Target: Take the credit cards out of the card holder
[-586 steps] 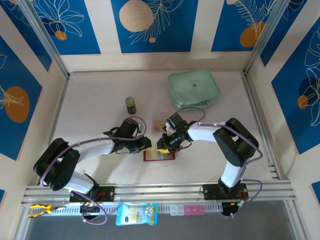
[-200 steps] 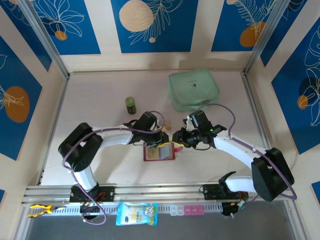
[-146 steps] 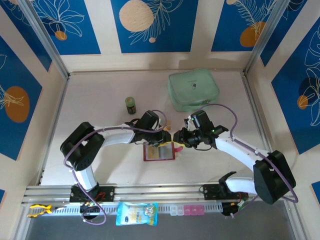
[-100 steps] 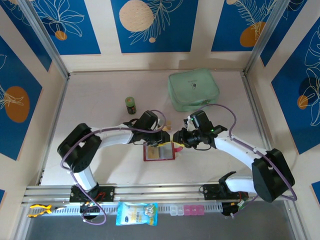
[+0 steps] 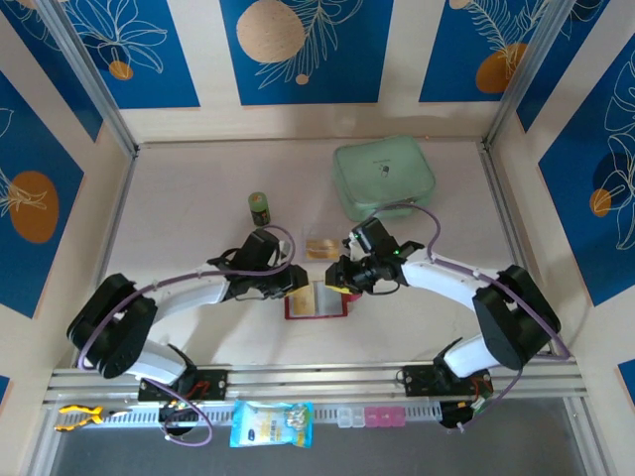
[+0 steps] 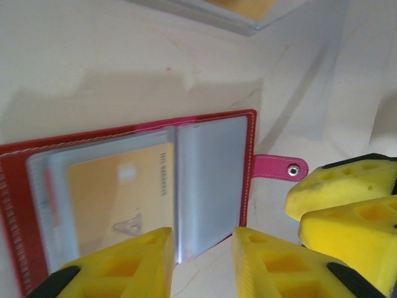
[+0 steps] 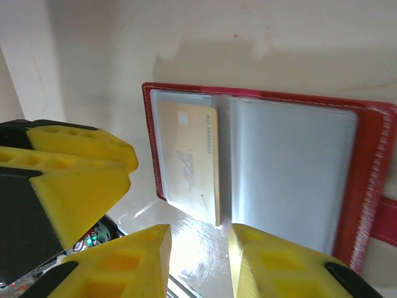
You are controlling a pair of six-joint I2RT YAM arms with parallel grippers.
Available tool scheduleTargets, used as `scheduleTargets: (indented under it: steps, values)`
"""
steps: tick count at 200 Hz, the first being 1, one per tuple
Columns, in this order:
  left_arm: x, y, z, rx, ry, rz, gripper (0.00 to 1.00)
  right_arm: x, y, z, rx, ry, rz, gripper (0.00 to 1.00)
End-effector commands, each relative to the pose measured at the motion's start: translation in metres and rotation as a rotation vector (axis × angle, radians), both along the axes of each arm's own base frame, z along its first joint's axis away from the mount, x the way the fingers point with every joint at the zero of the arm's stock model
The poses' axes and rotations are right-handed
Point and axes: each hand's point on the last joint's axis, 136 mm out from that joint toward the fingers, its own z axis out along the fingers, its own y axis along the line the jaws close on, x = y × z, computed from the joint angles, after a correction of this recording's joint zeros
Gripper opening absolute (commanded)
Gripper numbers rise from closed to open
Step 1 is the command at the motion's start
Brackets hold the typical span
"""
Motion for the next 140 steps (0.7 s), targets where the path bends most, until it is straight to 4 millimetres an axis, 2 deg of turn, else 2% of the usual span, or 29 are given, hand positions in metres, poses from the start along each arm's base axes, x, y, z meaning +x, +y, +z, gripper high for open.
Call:
scheduleTargets:
  steps: [1,53,140]
  values:
    - [-0.004,0.016,-0.008,0.027,0.019,0.041,0.28,-0.001,0.016,0.003,0.015,0.014,0.03,0.3]
    - [-0.013,0.03,-0.024,0.05,0.053,0.06,0.24,-0.005,0.034,-0.005,-0.007,0.043,0.075,0.3]
    - [-0.015,0.032,-0.037,0.068,0.073,0.05,0.19,-0.008,0.039,-0.013,-0.025,0.067,0.087,0.3]
